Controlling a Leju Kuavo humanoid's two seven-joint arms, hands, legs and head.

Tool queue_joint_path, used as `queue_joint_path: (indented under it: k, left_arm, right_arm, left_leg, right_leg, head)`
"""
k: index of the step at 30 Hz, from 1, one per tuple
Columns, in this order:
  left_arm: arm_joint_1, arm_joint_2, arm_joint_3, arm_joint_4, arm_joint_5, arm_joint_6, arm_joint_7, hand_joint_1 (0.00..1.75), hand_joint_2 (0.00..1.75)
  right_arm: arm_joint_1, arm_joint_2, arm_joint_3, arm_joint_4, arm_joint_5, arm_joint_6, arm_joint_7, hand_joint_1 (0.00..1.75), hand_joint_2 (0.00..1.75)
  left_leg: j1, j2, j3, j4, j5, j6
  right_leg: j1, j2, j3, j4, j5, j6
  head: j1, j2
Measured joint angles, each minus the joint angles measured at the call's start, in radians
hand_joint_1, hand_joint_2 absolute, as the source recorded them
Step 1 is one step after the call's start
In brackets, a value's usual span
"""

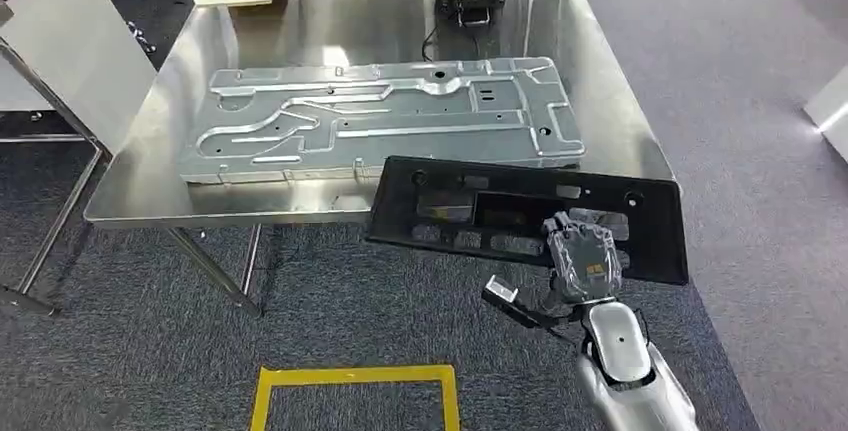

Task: Take the parts from the cabinet and place them on the table.

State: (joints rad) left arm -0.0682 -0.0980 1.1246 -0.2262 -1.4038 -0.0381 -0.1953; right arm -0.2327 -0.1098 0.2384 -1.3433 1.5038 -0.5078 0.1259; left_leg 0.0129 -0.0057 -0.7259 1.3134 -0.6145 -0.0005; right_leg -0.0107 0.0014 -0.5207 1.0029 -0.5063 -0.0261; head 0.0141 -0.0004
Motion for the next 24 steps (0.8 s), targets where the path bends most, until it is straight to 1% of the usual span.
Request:
queue_joint_path:
  k: [1,2,3,4,5,6,7,8,9,10,11,12,13,14,15,16,17,18,19,20,21,22,23,24]
  left_arm:
    - [0.002,0.002,0.000,0.000,-0.001,0.000,0.002,0.00,1.75]
    - [0.004,0.005,-0.002,0.000,-0.003,0.000,0.004,0.00,1.75]
    - [0.005,0.006,-0.003,0.000,-0.003,-0.001,0.008,0.00,1.75]
    - [0.010,0.007,-0.005,0.001,-0.004,-0.002,0.010,0.00,1.75]
    - [0.008,0.008,-0.006,0.002,-0.005,-0.003,0.010,0.00,1.75]
    - [0.006,0.008,-0.007,0.002,-0.005,-0.004,0.011,0.00,1.75]
    - [0.007,0.008,-0.009,0.002,-0.007,-0.005,0.012,0.00,1.75]
    - [0.006,0.008,-0.010,0.002,-0.008,-0.006,0.012,0.00,1.75]
    - [0.002,0.008,-0.013,0.002,-0.010,-0.006,0.012,0.00,1.75]
    - [-0.001,0.008,-0.017,0.002,-0.011,-0.006,0.012,0.00,1.75]
    - [-0.002,0.008,-0.018,0.002,-0.011,-0.007,0.013,0.00,1.75]
    - [-0.005,0.008,-0.019,0.002,-0.011,-0.007,0.013,0.00,1.75]
    - [-0.005,0.008,-0.021,0.002,-0.013,-0.007,0.015,0.00,1.75]
    - [-0.005,0.009,-0.021,0.002,-0.014,-0.007,0.017,0.00,1.75]
    - [-0.003,0.009,-0.022,0.002,-0.014,-0.007,0.019,0.00,1.75]
    - [-0.001,0.009,-0.022,0.002,-0.014,-0.007,0.020,0.00,1.75]
    - [-0.001,0.009,-0.023,0.002,-0.014,-0.007,0.021,0.00,1.75]
    - [-0.001,0.009,-0.023,0.002,-0.014,-0.007,0.022,0.00,1.75]
    - [0.003,0.006,-0.023,0.003,-0.015,-0.008,0.023,0.00,1.75]
    - [-0.001,0.004,-0.024,0.010,-0.017,-0.009,0.026,0.00,1.75]
    - [-0.004,0.004,-0.024,0.010,-0.017,-0.009,0.026,0.00,1.75]
    - [-0.004,0.006,-0.024,0.010,-0.018,-0.009,0.027,0.00,1.75]
    - [-0.005,0.006,-0.024,0.010,-0.019,-0.009,0.027,0.00,1.75]
    - [-0.010,0.006,-0.025,0.010,-0.020,-0.009,0.027,0.00,1.75]
  right_arm:
    - [-0.009,-0.005,0.000,0.014,0.000,0.001,0.000,1.75,1.75]
    - [-0.026,-0.011,0.000,0.037,0.003,0.003,-0.002,1.75,1.75]
    - [-0.040,-0.013,0.000,0.056,0.009,0.003,-0.005,1.75,1.75]
    - [-0.054,-0.013,0.000,0.073,0.013,0.003,-0.008,1.75,1.75]
    - [-0.063,-0.013,0.003,0.090,0.016,0.004,-0.009,1.75,1.75]
    - [-0.074,-0.013,0.005,0.096,0.018,0.004,-0.009,1.75,1.75]
    - [-0.085,-0.013,0.008,0.104,0.018,0.004,-0.011,1.75,1.75]
    - [-0.097,-0.010,0.013,0.110,0.019,0.004,-0.013,1.75,1.75]
    - [-0.109,-0.008,0.019,0.116,0.019,0.006,-0.014,1.75,1.75]
    - [-0.119,-0.005,0.027,0.123,0.019,0.007,-0.014,1.75,1.75]
    - [-0.127,0.000,0.034,0.129,0.018,0.008,-0.014,1.75,1.75]
    - [-0.133,0.002,0.042,0.135,0.018,0.008,-0.014,1.75,1.75]
    - [-0.134,0.002,0.050,0.142,0.016,0.009,-0.014,1.75,1.75]
    - [-0.136,0.003,0.056,0.146,0.014,0.008,-0.014,1.75,1.75]
    - [-0.139,0.004,0.063,0.150,0.014,0.007,-0.015,1.75,1.75]
    - [-0.143,0.006,0.071,0.153,0.013,0.006,-0.018,1.75,1.75]
    - [-0.150,0.007,0.078,0.155,0.013,0.004,-0.024,1.75,1.75]
    - [-0.156,0.008,0.086,0.156,0.013,0.003,-0.031,1.75,1.75]
    - [-0.161,0.009,0.095,0.156,0.011,0.003,-0.035,1.75,1.75]
    - [-0.165,0.011,0.105,0.158,0.004,0.003,-0.041,1.75,1.75]
    - [-0.172,0.016,0.116,0.158,-0.003,0.004,-0.046,1.75,1.75]
    - [-0.181,0.026,0.126,0.152,-0.008,0.005,-0.050,1.75,1.75]
    - [-0.198,0.033,0.137,0.143,-0.018,0.010,-0.054,1.75,1.75]
    - [-0.216,0.038,0.143,0.140,-0.027,0.016,-0.055,1.75,1.75]
  left_leg:
    - [0.000,0.000,0.001,-0.039,0.015,0.000]
    - [0.001,0.001,0.016,-0.119,0.063,0.001]
    - [0.001,0.002,0.030,-0.196,0.134,0.006]
    - [0.000,0.006,0.031,-0.269,0.251,0.009]
    - [-0.006,0.008,0.031,-0.266,0.232,0.012]
    - [-0.010,0.007,0.042,-0.263,0.217,0.019]
    - [-0.009,0.003,0.050,-0.271,0.214,0.028]
    - [-0.011,0.003,0.063,-0.273,0.204,0.037]
    - [-0.007,-0.001,0.087,-0.282,0.201,0.044]
    - [-0.006,0.001,0.103,-0.283,0.191,0.051]
    - [-0.006,0.000,0.114,-0.286,0.180,0.055]
    - [-0.006,-0.001,0.130,-0.287,0.165,0.057]
    - [-0.006,-0.005,0.148,-0.287,0.150,0.059]
    - [-0.006,-0.009,0.166,-0.287,0.136,0.059]
    - [-0.006,-0.012,0.189,-0.287,0.118,0.058]
    - [-0.007,-0.015,0.211,-0.287,0.100,0.056]
    - [-0.007,-0.017,0.237,-0.287,0.081,0.053]
    - [-0.009,-0.017,0.261,-0.288,0.063,0.051]
    - [-0.008,-0.017,0.271,-0.291,0.044,0.050]
    - [-0.011,-0.019,0.294,-0.284,0.028,0.046]
    - [-0.011,-0.025,0.301,-0.297,0.014,0.035]
    - [-0.008,-0.023,0.321,-0.314,0.009,0.030]
    - [-0.011,-0.019,0.322,-0.288,0.040,0.023]
    - [-0.012,-0.018,0.304,-0.253,0.063,0.014]
  right_leg:
    - [-0.001,0.000,0.015,0.000,-0.011,0.003]
    - [-0.002,0.000,0.036,0.000,-0.027,0.007]
    - [-0.003,0.000,0.052,0.000,-0.041,0.011]
    - [-0.001,0.001,0.060,0.002,-0.056,0.017]
    - [0.002,0.006,0.073,0.006,-0.071,0.025]
    - [0.002,0.003,0.075,0.001,-0.082,0.032]
    - [0.000,0.002,0.097,0.005,-0.077,0.042]
    - [-0.001,0.005,0.089,0.024,-0.058,0.046]
    - [-0.004,0.003,0.059,0.080,-0.041,0.050]
    - [-0.005,0.001,0.016,0.158,-0.006,0.053]
    - [-0.005,0.001,-0.029,0.222,0.003,0.056]
    - [-0.005,0.001,-0.090,0.288,-0.023,0.058]
    - [-0.005,0.001,-0.134,0.321,-0.079,0.060]
    - [-0.004,0.001,-0.166,0.328,-0.131,0.063]
    - [-0.004,0.001,-0.193,0.316,-0.183,0.062]
    - [-0.003,0.001,-0.207,0.286,-0.201,0.061]
    - [-0.001,0.001,-0.213,0.231,-0.180,0.057]
    - [0.003,0.001,-0.213,0.166,-0.103,0.045]
    - [0.009,-0.001,-0.214,0.092,0.048,0.029]
    - [0.018,0.004,-0.220,0.058,0.171,0.022]
    - [0.020,0.004,-0.203,0.065,0.143,0.018]
    - [0.018,0.004,-0.193,0.063,0.138,0.014]
    - [0.018,0.006,-0.180,0.050,0.127,0.006]
    - [0.014,0.008,-0.161,0.038,0.126,-0.001]
  head:
    - [0.000,0.000]
    - [0.000,0.000]
    - [0.000,0.000]
    - [0.001,0.000]
    - [0.001,0.000]
    - [0.001,0.000]
    - [0.000,0.000]
    - [0.001,0.000]
    - [0.000,0.000]
    - [0.000,0.000]
    - [0.001,0.000]
    - [0.000,0.000]
    - [0.000,0.000]
    - [0.000,0.000]
    - [0.000,0.000]
    - [0.000,0.000]
    - [0.001,0.000]
    - [0.001,0.000]
    - [0.001,0.000]
    - [-0.002,0.000]
    - [0.001,0.000]
    - [0.000,0.000]
    - [0.001,0.000]
    - [0.000,0.000]
